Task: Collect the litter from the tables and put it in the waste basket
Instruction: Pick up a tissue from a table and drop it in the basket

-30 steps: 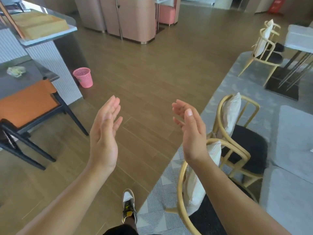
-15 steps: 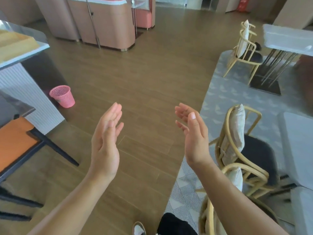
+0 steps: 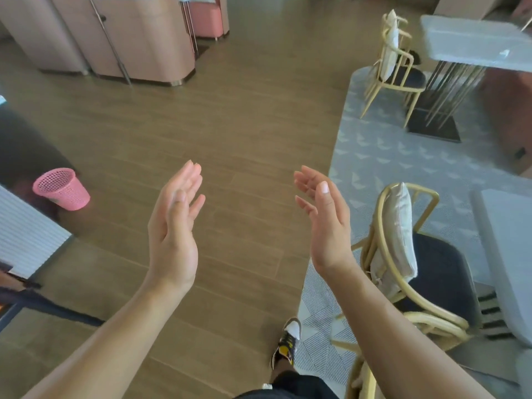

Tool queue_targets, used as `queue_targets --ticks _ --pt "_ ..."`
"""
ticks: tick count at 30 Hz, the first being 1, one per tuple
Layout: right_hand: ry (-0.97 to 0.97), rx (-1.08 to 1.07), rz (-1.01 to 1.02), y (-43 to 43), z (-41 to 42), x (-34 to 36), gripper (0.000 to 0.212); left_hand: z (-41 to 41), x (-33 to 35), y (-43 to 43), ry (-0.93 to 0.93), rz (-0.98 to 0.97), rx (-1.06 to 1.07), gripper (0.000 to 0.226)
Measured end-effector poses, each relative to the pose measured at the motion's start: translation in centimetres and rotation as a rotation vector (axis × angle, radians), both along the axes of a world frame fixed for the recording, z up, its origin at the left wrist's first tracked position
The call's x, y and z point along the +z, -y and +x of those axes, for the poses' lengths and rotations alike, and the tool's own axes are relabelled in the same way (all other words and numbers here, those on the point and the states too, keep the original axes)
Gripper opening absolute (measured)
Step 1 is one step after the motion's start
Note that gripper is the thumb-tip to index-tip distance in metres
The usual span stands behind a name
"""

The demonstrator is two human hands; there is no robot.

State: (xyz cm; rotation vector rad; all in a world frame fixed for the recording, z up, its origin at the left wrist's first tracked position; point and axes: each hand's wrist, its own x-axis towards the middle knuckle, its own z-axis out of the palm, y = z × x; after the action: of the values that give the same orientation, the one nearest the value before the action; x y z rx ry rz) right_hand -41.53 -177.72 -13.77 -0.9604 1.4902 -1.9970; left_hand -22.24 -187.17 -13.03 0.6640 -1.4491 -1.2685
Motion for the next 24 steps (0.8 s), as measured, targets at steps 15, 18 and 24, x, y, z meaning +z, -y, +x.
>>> queue_targets --ticks 15,18,24 --pt "-0.002 -0.123 0.008 11.6 -24.0 1.5 0.051 -25.7 1.4 13.8 -0.017 -0.011 -0.159 0.039" --pt "-0.002 -0.181 0.021 13.5 -28.1 1.1 0.054 -30.3 1.0 16.7 -0.011 -0.013 -0.205 0.039" --pt "0.016 -0.279 0.025 18.2 -36.1 0.2 0.050 -39.7 -0.1 23.6 -0.005 -0.019 -0.306 0.037"
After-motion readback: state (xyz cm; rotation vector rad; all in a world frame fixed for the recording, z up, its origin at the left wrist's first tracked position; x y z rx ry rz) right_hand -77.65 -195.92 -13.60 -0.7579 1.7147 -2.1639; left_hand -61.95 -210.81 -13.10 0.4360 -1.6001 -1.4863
